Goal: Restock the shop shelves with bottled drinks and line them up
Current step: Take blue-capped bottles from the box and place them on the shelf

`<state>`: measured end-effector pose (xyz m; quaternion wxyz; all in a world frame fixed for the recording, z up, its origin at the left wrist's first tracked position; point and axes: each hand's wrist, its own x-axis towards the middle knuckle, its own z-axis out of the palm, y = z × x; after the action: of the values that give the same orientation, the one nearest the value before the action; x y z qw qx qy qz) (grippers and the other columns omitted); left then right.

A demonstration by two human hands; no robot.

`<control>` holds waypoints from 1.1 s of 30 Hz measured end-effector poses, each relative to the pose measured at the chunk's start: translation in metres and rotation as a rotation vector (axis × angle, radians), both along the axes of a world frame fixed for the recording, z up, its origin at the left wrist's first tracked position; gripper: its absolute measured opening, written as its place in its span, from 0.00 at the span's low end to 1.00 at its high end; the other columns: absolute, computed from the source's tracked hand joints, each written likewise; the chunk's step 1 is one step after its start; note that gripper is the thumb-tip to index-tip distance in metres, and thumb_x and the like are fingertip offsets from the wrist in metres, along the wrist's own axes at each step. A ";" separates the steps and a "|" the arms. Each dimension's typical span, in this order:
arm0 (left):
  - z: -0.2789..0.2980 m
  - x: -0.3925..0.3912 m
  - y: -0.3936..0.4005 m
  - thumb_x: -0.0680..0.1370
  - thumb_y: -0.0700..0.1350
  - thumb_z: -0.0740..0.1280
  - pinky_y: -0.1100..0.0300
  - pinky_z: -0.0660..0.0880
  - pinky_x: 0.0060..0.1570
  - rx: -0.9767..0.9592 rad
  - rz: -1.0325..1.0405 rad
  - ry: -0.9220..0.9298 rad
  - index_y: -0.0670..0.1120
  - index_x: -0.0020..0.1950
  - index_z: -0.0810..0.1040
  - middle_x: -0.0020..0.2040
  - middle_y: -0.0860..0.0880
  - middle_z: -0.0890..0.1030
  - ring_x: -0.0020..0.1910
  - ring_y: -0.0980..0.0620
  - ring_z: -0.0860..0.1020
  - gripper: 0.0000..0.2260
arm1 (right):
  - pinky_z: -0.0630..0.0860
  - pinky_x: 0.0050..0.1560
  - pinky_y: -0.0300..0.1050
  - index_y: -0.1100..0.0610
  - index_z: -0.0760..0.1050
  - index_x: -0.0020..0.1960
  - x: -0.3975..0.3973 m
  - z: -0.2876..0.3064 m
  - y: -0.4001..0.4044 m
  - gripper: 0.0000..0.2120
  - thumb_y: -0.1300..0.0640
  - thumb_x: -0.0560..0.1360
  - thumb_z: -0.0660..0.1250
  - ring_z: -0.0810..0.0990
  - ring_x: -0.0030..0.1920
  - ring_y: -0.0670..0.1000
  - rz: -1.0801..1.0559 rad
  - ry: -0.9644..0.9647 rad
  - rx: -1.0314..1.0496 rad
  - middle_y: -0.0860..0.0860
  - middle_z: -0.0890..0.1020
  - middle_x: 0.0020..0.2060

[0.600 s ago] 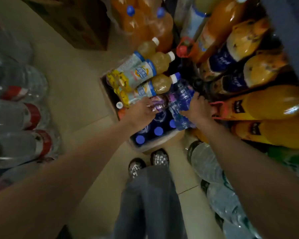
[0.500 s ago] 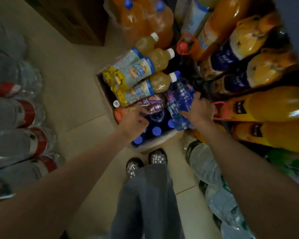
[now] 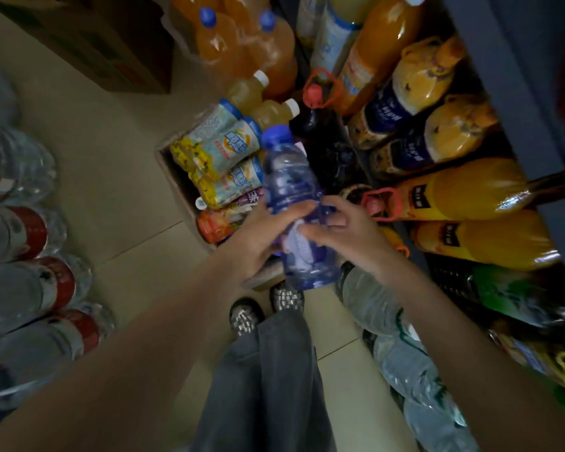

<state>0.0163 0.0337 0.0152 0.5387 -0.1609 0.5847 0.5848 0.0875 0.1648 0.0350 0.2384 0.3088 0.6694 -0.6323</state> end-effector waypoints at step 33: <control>0.021 -0.033 -0.034 0.68 0.46 0.75 0.63 0.71 0.41 -0.327 -0.272 0.294 0.47 0.58 0.72 0.46 0.53 0.77 0.42 0.55 0.76 0.21 | 0.73 0.61 0.53 0.59 0.67 0.68 -0.029 -0.038 0.035 0.33 0.47 0.68 0.73 0.74 0.61 0.59 0.285 -0.477 0.459 0.57 0.73 0.63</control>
<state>-0.0167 -0.0004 0.0359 0.4883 -0.0789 0.7598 0.4220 0.0588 0.1999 -0.0030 0.3982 0.3968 0.7557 -0.3360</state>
